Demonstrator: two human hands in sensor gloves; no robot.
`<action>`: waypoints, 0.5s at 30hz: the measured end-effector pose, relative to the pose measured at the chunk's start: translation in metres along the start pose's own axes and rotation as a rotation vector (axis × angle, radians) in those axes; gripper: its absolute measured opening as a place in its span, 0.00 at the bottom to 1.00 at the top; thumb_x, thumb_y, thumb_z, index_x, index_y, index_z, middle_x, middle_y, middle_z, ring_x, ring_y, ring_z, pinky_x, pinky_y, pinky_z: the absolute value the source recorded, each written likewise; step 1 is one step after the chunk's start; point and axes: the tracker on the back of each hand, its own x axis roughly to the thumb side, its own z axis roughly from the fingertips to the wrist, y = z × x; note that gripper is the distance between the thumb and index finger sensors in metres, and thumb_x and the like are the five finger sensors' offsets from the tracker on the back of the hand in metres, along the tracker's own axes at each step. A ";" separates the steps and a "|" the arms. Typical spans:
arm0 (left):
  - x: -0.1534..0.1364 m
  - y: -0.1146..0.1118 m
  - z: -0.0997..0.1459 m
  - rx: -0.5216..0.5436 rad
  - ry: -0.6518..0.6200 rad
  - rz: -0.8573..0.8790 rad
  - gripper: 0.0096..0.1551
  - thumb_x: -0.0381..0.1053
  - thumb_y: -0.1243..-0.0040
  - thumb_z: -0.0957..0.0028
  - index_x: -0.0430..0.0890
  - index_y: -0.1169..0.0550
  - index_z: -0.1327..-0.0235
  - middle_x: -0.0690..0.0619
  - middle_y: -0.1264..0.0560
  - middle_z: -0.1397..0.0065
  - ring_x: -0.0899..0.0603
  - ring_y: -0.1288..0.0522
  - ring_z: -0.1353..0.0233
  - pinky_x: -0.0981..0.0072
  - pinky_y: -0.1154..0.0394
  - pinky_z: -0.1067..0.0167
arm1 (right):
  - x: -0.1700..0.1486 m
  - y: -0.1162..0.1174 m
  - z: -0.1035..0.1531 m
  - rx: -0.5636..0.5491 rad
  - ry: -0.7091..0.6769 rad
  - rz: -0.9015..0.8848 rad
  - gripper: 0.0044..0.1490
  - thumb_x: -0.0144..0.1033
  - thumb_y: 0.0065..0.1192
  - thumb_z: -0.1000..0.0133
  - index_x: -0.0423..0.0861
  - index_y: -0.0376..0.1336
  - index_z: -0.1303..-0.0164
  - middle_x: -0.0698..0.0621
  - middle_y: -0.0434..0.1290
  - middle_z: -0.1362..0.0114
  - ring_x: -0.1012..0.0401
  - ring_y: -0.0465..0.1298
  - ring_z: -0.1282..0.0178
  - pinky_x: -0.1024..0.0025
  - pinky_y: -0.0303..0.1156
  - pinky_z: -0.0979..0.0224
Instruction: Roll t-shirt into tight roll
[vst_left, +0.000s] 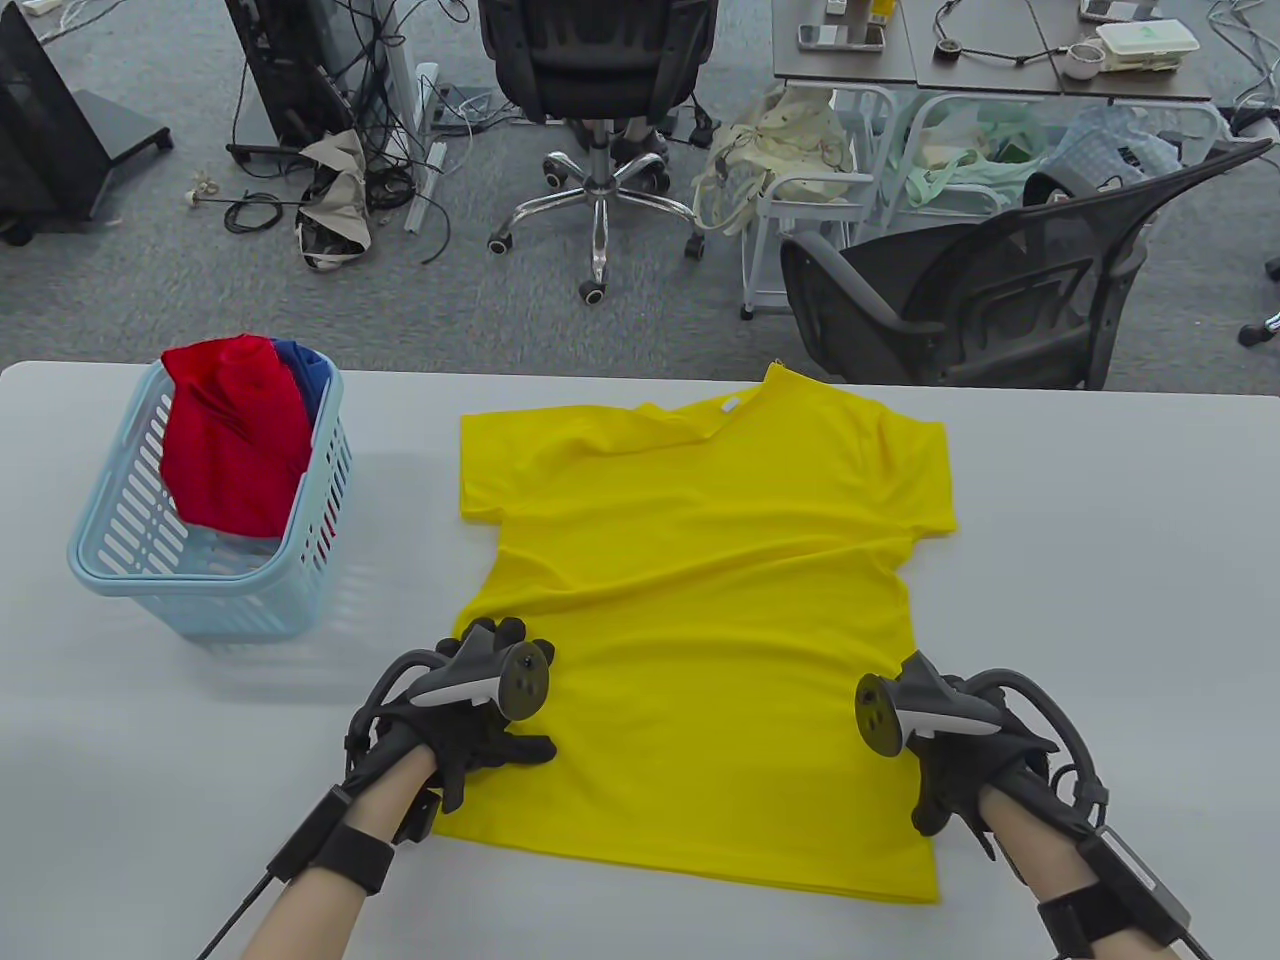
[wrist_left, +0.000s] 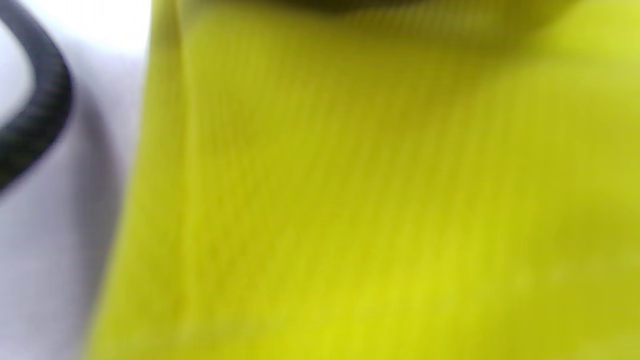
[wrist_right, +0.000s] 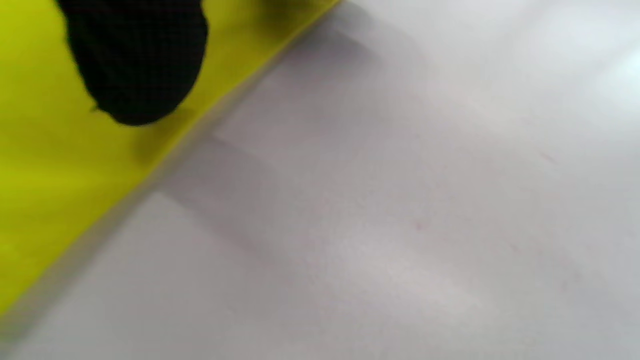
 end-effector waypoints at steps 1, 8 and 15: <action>0.006 0.009 0.009 0.056 0.005 -0.060 0.53 0.74 0.65 0.49 0.53 0.64 0.18 0.37 0.66 0.13 0.27 0.59 0.15 0.32 0.51 0.22 | 0.001 -0.004 -0.002 -0.040 -0.008 -0.108 0.60 0.58 0.59 0.40 0.50 0.31 0.10 0.42 0.34 0.08 0.40 0.42 0.08 0.36 0.46 0.18; 0.010 0.022 0.027 0.309 0.008 -0.014 0.46 0.71 0.62 0.46 0.54 0.48 0.15 0.42 0.48 0.10 0.34 0.40 0.14 0.36 0.40 0.22 | 0.017 0.009 -0.020 -0.039 -0.092 -0.265 0.50 0.59 0.45 0.35 0.54 0.29 0.12 0.46 0.29 0.10 0.41 0.34 0.09 0.37 0.42 0.18; 0.004 0.012 0.017 0.217 0.027 -0.066 0.46 0.72 0.68 0.47 0.55 0.51 0.15 0.43 0.48 0.10 0.33 0.43 0.15 0.37 0.40 0.22 | -0.007 0.003 0.006 -0.113 0.052 -0.285 0.44 0.57 0.54 0.37 0.48 0.52 0.13 0.44 0.54 0.10 0.41 0.57 0.11 0.40 0.55 0.21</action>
